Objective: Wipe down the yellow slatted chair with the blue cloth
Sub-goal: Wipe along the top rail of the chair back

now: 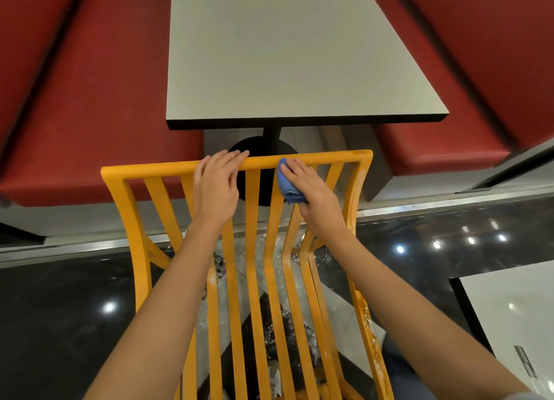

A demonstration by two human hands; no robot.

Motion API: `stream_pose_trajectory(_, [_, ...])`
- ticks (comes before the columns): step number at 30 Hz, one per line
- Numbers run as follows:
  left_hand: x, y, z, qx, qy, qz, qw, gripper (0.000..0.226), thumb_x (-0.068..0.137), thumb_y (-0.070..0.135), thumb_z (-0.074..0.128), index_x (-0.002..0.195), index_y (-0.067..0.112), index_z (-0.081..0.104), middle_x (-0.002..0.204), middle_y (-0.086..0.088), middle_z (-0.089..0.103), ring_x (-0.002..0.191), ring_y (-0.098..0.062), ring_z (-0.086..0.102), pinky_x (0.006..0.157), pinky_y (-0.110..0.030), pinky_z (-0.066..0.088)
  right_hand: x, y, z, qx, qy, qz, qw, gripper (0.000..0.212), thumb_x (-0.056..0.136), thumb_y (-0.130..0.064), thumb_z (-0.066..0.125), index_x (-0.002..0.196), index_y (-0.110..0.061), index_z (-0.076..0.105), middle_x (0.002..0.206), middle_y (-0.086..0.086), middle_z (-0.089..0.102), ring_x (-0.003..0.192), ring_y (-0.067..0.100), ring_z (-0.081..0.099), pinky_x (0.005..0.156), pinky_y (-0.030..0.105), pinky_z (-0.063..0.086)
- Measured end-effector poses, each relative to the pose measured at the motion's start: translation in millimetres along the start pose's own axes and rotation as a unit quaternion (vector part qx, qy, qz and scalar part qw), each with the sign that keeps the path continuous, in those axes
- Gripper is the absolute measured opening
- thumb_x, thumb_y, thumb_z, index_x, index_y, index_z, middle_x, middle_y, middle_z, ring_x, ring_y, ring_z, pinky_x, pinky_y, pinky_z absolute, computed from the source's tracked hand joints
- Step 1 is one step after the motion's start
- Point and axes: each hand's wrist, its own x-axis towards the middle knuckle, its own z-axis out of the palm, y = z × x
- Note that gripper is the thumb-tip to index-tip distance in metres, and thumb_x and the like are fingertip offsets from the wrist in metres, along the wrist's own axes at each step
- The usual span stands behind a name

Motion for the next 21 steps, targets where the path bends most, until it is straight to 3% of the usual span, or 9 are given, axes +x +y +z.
stream_pose_trajectory(4, [0.4,1.9,-0.3,-0.009,0.000,-0.010,1.000,0.042,0.100,0.008,0.047,0.136,0.027,0.057,0.136,0.004,0.060,0.134,-0.016,0.044,0.115,-0.031,0.016,-11.5,16.8,-2.9,0.006,0.098,0.057,0.994,0.056,0.089,0.005,0.057,0.141,-0.011,0.047,0.152,0.007,0.037,0.147,0.020,0.021,0.122,0.043,0.017])
stream_pose_trajectory(8, [0.6,3.1,3.4,-0.016,0.006,-0.021,1.000,0.042,0.100,0.007,0.048,0.135,0.026,0.058,0.135,0.004,0.060,0.134,-0.016,0.044,0.115,-0.031,0.014,1.9,4.4,-3.6,0.075,0.184,0.036,0.979,0.045,0.091,-0.012,0.047,0.135,-0.001,0.054,0.144,0.014,0.049,0.142,0.027,0.035,0.121,0.038,0.022])
stream_pose_trajectory(12, [1.6,3.1,3.0,-0.019,0.006,-0.021,1.000,0.042,0.099,0.007,0.048,0.135,0.026,0.058,0.135,0.004,0.061,0.134,-0.016,0.045,0.116,-0.031,0.014,19.6,-8.6,-2.4,0.096,0.280,0.049,0.954,0.047,0.085,0.004,0.047,0.131,0.001,0.055,0.135,0.016,0.058,0.132,0.030,0.048,0.116,0.050,0.031])
stream_pose_trajectory(14, [1.6,2.5,2.9,-0.019,0.007,-0.018,1.000,0.043,0.099,0.006,0.048,0.135,0.026,0.058,0.134,0.004,0.061,0.133,-0.016,0.045,0.115,-0.031,0.015,29.2,-14.6,6.4,0.018,0.236,0.053,0.970,0.050,0.085,-0.002,0.056,0.134,-0.008,0.054,0.139,0.011,0.054,0.135,0.027,0.043,0.115,0.051,0.030])
stream_pose_trajectory(16, [1.7,1.9,3.6,-0.018,0.009,-0.018,1.000,0.042,0.099,0.006,0.048,0.135,0.026,0.059,0.134,0.003,0.061,0.133,-0.017,0.045,0.115,-0.030,0.015,31.6,-18.2,22.4,-0.091,0.156,0.045,0.983,0.056,0.088,-0.026,0.064,0.141,-0.020,0.048,0.149,0.006,0.044,0.141,0.026,0.034,0.117,0.049,0.023])
stream_pose_trajectory(19, [1.8,1.2,4.6,-0.013,0.009,-0.015,1.000,0.042,0.100,0.007,0.047,0.135,0.026,0.059,0.134,0.003,0.061,0.133,-0.018,0.045,0.114,-0.030,0.014,31.7,-16.8,29.7,-0.153,0.101,0.042,0.982,0.067,0.091,-0.066,0.044,0.149,-0.032,0.035,0.157,-0.002,0.031,0.147,0.023,0.022,0.120,0.046,0.012])
stream_pose_trajectory(21, [1.3,-0.2,4.9,-0.014,0.009,-0.012,1.000,0.042,0.100,0.007,0.047,0.135,0.027,0.058,0.134,0.003,0.061,0.133,-0.017,0.045,0.114,-0.030,0.014,31.4,-8.3,21.5,-0.183,0.082,0.025,0.979,0.063,0.095,-0.065,0.034,0.150,-0.036,0.030,0.156,-0.004,0.033,0.146,0.024,0.023,0.119,0.051,0.012])
